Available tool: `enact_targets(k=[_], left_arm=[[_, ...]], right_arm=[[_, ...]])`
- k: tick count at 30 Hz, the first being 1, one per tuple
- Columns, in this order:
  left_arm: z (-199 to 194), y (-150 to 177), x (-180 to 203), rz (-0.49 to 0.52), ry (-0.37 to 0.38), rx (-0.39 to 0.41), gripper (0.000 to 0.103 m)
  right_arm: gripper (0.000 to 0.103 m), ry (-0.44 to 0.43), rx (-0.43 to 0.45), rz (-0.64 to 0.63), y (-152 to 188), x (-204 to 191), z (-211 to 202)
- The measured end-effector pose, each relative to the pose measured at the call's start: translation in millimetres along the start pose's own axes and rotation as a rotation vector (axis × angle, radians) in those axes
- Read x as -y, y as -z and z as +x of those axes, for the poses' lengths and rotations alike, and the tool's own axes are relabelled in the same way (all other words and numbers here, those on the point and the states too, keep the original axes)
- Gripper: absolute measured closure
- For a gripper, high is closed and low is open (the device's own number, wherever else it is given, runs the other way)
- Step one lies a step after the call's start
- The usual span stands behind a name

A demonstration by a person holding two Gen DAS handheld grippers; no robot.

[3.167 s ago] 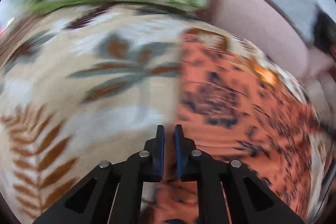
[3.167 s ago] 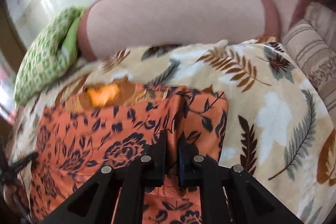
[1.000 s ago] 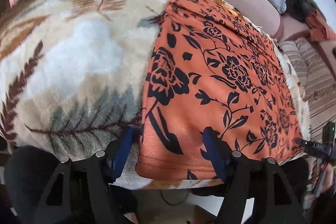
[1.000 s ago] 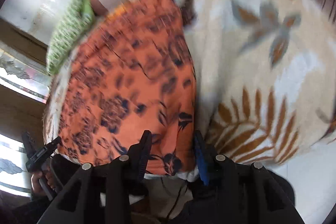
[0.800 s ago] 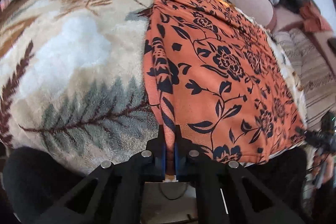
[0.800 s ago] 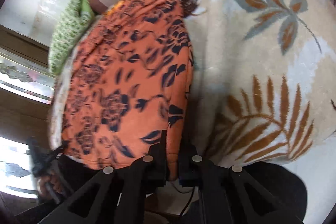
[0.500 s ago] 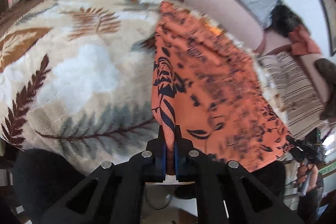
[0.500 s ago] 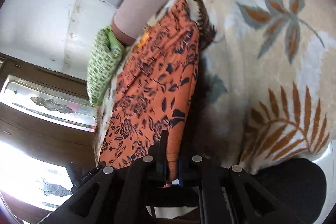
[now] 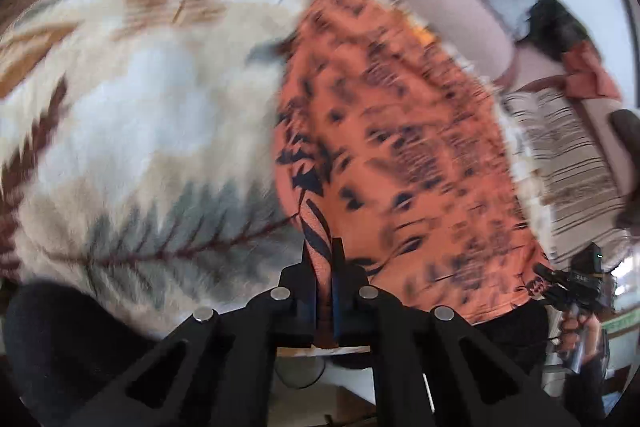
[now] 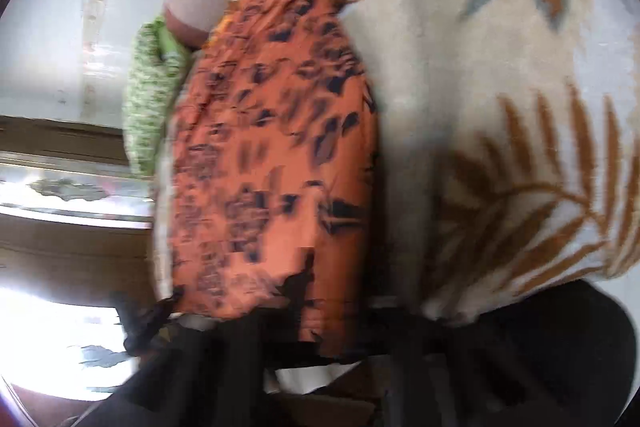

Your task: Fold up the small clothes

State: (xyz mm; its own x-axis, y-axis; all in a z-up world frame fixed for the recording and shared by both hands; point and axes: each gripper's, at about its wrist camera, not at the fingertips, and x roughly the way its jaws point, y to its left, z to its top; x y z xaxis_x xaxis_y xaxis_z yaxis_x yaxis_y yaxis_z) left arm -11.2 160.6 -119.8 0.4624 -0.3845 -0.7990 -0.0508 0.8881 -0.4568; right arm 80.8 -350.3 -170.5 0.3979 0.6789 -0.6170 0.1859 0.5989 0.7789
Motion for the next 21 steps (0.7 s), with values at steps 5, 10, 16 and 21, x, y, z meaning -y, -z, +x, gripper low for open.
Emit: enact_targets(k=[5, 10, 16, 21], left_arm=[[-42.5, -58.4, 29.2, 0.069, 0.061, 0.134, 0.098], [-47.5, -180.0, 53.8, 0.083, 0.119, 0.275, 0.098], [71.9, -310.1, 50.3, 0.094, -0.121, 0.219, 0.007], [121.7, -302.6, 15.4, 0.119, -0.326, 0.203, 0.008]], right_arm=[[0.096, -0.379, 0.195, -0.021, -41.3, -39.8, -38.5], [0.096, -0.472, 0.325, -0.083, -149.0, -90.2, -38.3], [0.074, -0.305, 0.311, -0.031, -297.7, -93.5, 34.9], [0.014, -0.110, 0.329, -0.029, -286.8, -58.2, 65.4]])
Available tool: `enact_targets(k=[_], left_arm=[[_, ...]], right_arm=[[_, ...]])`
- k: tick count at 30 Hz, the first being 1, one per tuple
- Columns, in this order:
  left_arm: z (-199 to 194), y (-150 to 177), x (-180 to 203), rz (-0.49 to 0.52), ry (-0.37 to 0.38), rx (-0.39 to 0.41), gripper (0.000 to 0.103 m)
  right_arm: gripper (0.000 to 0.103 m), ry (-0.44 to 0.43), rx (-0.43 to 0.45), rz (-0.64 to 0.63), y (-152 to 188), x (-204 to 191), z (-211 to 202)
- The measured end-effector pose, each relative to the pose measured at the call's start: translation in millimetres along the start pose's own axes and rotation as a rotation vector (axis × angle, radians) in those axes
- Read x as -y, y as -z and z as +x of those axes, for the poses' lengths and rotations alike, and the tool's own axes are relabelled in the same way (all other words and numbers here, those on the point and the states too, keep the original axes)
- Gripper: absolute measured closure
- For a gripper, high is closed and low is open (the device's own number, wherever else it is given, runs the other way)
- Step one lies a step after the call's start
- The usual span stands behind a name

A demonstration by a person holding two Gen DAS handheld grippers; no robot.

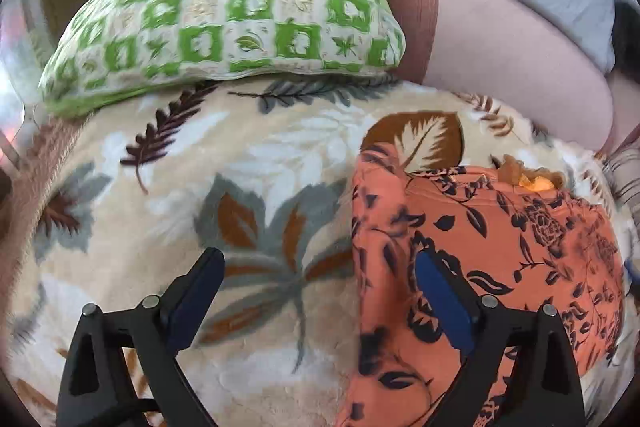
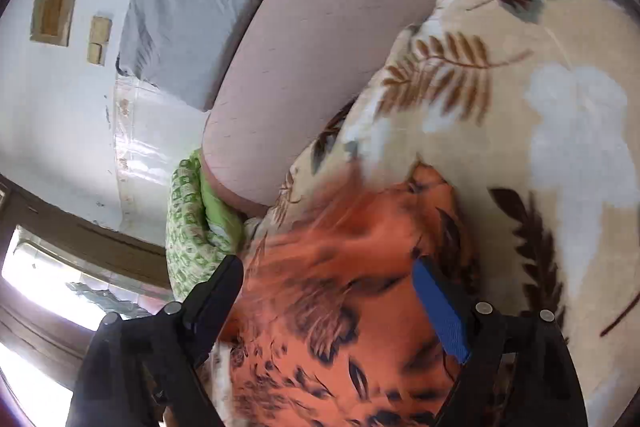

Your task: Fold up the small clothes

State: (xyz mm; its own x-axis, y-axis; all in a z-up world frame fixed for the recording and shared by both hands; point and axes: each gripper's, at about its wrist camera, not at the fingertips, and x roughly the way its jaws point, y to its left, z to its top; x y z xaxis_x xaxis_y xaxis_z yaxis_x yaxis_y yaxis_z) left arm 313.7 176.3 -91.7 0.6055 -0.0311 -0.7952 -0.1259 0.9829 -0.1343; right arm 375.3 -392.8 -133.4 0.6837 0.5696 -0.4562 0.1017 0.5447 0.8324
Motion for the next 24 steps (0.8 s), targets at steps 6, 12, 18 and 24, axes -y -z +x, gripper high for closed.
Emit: enact_targets(k=[6, 12, 18, 24], left_arm=[[-46.9, 46.4, -9.8, 0.052, 0.117, 0.040, 0.007], [22.2, 64.1, 30.6, 0.102, 0.141, -0.196, 0.012], [-1.5, 14.2, 43.9, 0.007, 0.212, -0.195, 0.085], [-107.8, 17.4, 39.8, 0.079, 0.239, -0.074, 0.085]], right_arm=[[0.014, 0.238, -0.115, -0.324, 46.6, -9.5, -19.6], [0.014, 0.265, -0.286, -0.267, 45.0, 11.8, 32.9], [0.079, 0.210, -0.328, -0.203, 38.7, -10.0, 29.3], [0.079, 0.093, -0.252, -0.223, 64.1, -66.7, -50.7]])
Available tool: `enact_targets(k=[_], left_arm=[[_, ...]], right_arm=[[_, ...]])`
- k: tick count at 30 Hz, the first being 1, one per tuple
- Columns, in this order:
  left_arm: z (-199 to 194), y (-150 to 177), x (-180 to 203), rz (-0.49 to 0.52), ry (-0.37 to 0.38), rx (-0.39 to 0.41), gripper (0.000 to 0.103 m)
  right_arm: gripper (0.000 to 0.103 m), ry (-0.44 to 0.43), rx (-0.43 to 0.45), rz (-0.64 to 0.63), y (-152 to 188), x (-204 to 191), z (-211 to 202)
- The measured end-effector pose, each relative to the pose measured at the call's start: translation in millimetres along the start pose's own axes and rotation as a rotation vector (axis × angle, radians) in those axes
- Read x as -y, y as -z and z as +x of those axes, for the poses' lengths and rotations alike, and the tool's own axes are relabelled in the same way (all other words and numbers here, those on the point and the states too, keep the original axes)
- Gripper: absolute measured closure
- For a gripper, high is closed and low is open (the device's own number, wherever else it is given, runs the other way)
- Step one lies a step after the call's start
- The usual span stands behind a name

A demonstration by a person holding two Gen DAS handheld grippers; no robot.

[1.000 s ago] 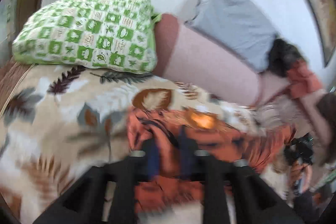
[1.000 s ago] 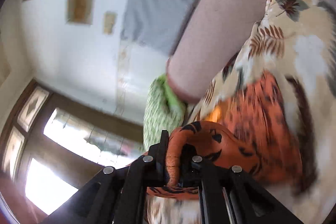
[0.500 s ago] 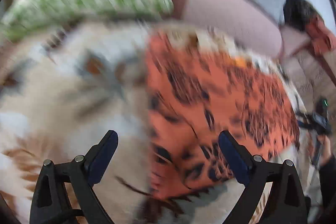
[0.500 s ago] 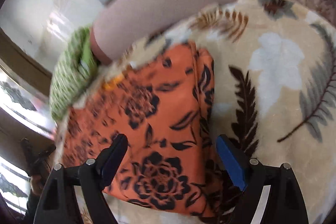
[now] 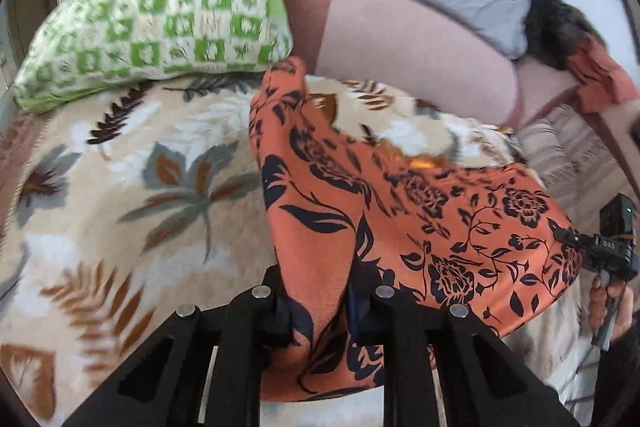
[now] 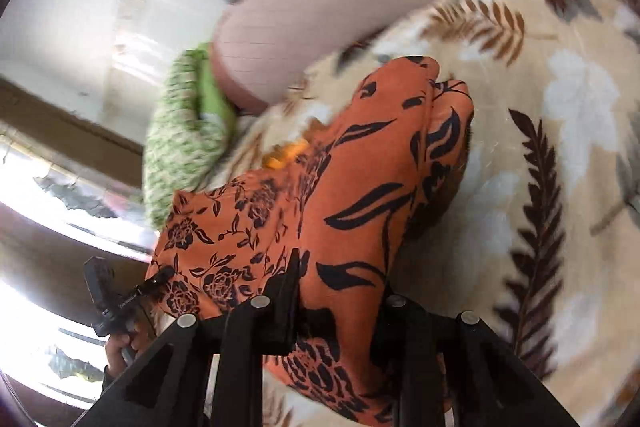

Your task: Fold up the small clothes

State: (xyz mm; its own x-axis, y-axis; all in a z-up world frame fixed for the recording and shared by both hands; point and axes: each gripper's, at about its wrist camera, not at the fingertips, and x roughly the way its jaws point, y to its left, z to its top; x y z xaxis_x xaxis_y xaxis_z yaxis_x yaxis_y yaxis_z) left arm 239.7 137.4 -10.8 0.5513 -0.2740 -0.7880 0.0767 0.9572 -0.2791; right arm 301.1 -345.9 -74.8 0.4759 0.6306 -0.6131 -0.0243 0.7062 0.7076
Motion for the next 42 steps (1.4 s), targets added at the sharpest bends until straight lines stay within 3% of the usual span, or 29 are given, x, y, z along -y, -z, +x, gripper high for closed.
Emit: enact_targets(k=[3, 4, 5, 6, 7, 8, 9, 10, 12, 15, 16, 18, 20, 21, 24, 25, 26, 30, 32, 34, 36, 39, 41, 42], left_arm=[[-39.9, 52.1, -4.1, -0.019, 0.012, -0.008, 0.081], [-39.4, 71.2, -5.4, -0.017, 0.008, -0.028, 0.074], [-31.5, 100.0, -14.2, -0.012, 0.004, -0.067, 0.057], [-22.5, 119.0, -20.7, -0.021, 0.006, -0.096, 0.047], [-6.7, 141.3, -32.6, -0.051, -0.017, -0.141, 0.038], [2.0, 153.1, -39.9, -0.074, -0.057, -0.176, 0.040], [11.4, 163.0, -51.0, -0.104, -0.125, -0.219, 0.043], [8.4, 165.3, -56.4, -0.126, -0.135, -0.204, 0.045], [-19.1, 158.8, -56.3, -0.153, -0.140, -0.081, 0.044], [-54.3, 142.0, -34.7, -0.086, -0.148, 0.071, 0.037], [-58.8, 138.7, -27.0, -0.056, -0.144, 0.098, 0.029], [-57.3, 137.4, -9.0, 0.007, -0.116, 0.117, 0.027], [-40.4, 143.8, 7.0, 0.053, -0.092, 0.079, 0.027], [-32.5, 149.6, 11.5, 0.062, -0.088, 0.054, 0.027], [-15.0, 166.4, 24.9, 0.076, -0.067, -0.009, 0.027], [-11.7, 170.5, 28.2, 0.082, -0.068, -0.019, 0.027], [-13.7, 174.0, 34.4, 0.088, -0.068, -0.016, 0.027], [-29.6, 177.0, 46.2, 0.125, -0.044, 0.063, 0.027], [-11.7, 175.2, 46.5, 0.127, -0.039, 0.022, 0.023], [14.7, 177.5, 46.4, 0.163, -0.087, -0.039, 0.023], [28.8, 182.6, 46.6, 0.203, -0.143, -0.077, 0.023], [9.1, 182.8, 49.2, 0.191, -0.106, -0.013, 0.023], [-4.4, 181.3, 50.5, 0.178, -0.078, 0.032, 0.023], [-9.2, 181.3, 50.8, 0.174, -0.079, 0.048, 0.023]], right_arm=[[0.079, -0.023, 0.010, 0.013, 53.3, -5.5, -38.0], [0.075, -0.028, -0.023, 0.036, 86.8, 2.1, -44.7], [0.072, 0.004, -0.055, 0.047, 110.3, 7.7, -44.1], [0.058, 0.067, -0.112, 0.051, 141.3, 22.0, -36.4], [0.025, 0.108, -0.165, 0.063, 164.7, 37.1, -27.3], [0.017, 0.175, -0.201, 0.083, 185.6, 52.8, -21.3], [0.019, 0.168, -0.166, 0.066, 195.7, 57.5, -25.9], [0.020, 0.156, -0.118, 0.041, 199.2, 55.2, -37.5], [0.019, 0.194, -0.055, 0.054, 193.9, 52.0, -57.0], [0.019, 0.238, 0.061, 0.009, 168.7, 43.4, -80.4], [0.019, 0.216, 0.061, 0.005, 160.6, 40.9, -79.1], [0.019, 0.195, 0.067, -0.032, 143.3, 32.8, -68.8], [0.020, 0.282, 0.058, -0.080, 125.1, 35.0, -42.3], [0.023, 0.301, 0.029, -0.081, 122.6, 40.2, -31.0], [0.081, 0.377, -0.064, -0.095, 117.2, 50.7, 8.1], [0.095, 0.376, -0.066, -0.101, 116.0, 46.6, 10.7], [0.099, 0.375, -0.054, -0.111, 119.2, 38.7, 5.9], [0.099, 0.436, 0.067, -0.127, 124.3, 21.7, -29.4], [0.099, 0.535, 0.079, -0.100, 124.8, 46.3, -16.7], [0.094, 0.491, 0.025, -0.004, 128.5, 71.7, -3.9], [0.091, 0.474, 0.075, 0.017, 131.0, 69.4, -17.2], [0.071, 0.468, 0.163, -0.038, 136.0, 40.5, -46.5], [0.042, 0.388, 0.187, -0.073, 136.6, 16.4, -53.1], [0.020, 0.309, 0.178, -0.077, 135.6, 8.1, -53.4]])
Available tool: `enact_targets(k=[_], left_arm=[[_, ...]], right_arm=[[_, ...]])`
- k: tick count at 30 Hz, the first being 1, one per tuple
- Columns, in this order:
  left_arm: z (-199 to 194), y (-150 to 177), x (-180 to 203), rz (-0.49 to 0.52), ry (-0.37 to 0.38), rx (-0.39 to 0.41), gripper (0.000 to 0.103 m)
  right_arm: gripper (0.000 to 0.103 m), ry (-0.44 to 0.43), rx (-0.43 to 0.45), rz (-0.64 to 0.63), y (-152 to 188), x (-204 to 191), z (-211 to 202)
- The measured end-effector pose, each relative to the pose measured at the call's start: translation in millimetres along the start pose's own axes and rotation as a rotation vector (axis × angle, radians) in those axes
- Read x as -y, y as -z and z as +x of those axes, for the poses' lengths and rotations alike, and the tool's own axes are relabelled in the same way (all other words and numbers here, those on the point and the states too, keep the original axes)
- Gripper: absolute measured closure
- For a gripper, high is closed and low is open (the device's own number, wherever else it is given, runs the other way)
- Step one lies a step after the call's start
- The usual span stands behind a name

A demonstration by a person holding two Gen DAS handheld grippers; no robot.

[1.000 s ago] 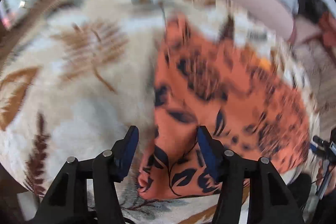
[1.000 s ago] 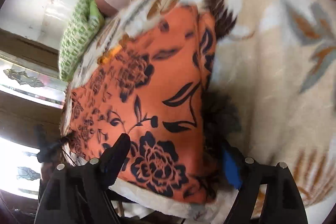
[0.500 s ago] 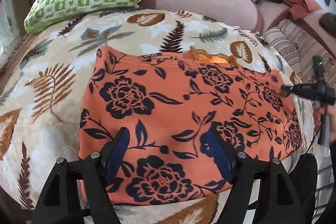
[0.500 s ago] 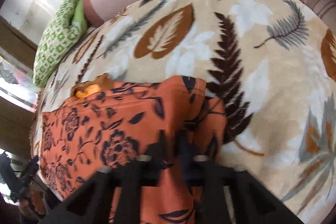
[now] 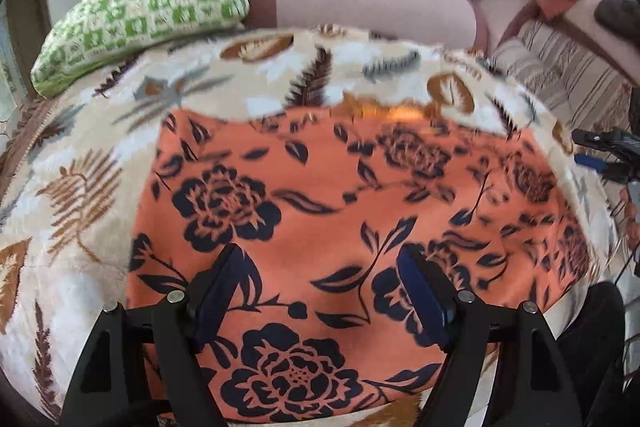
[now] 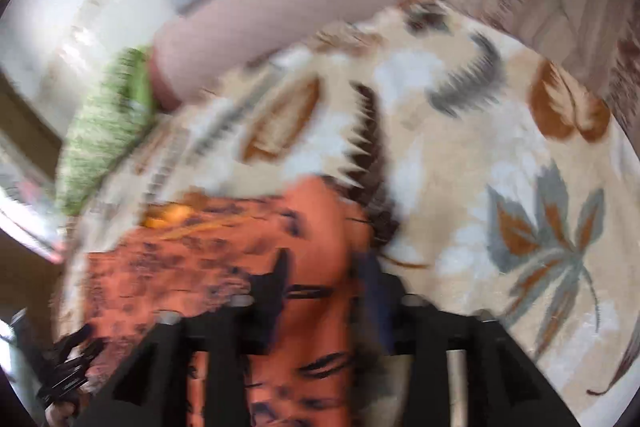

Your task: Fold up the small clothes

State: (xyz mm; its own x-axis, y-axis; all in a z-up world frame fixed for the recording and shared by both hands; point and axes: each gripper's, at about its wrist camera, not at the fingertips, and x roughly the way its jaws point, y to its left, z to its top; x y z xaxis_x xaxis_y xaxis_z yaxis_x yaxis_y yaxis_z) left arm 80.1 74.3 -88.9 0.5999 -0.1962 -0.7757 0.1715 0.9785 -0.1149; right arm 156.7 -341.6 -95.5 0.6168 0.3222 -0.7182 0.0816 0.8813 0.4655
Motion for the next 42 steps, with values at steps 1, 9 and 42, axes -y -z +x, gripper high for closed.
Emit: enact_targets(k=[1, 9, 42], left_arm=[[-3.6, 1.0, 0.3, -0.001, 0.004, 0.011, 0.023], [37.2, 17.2, -16.9, 0.054, -0.107, -0.056, 0.018], [7.6, -16.6, 98.8, 0.027, 0.195, 0.012, 0.018]], right_arm=[[0.019, -0.090, -0.035, 0.020, 0.2, -5.7, -1.4], [0.035, -0.048, -0.323, 0.117, 75.9, 19.4, 33.0], [0.095, -0.224, 0.021, 0.725, 175.8, 50.2, -12.7]])
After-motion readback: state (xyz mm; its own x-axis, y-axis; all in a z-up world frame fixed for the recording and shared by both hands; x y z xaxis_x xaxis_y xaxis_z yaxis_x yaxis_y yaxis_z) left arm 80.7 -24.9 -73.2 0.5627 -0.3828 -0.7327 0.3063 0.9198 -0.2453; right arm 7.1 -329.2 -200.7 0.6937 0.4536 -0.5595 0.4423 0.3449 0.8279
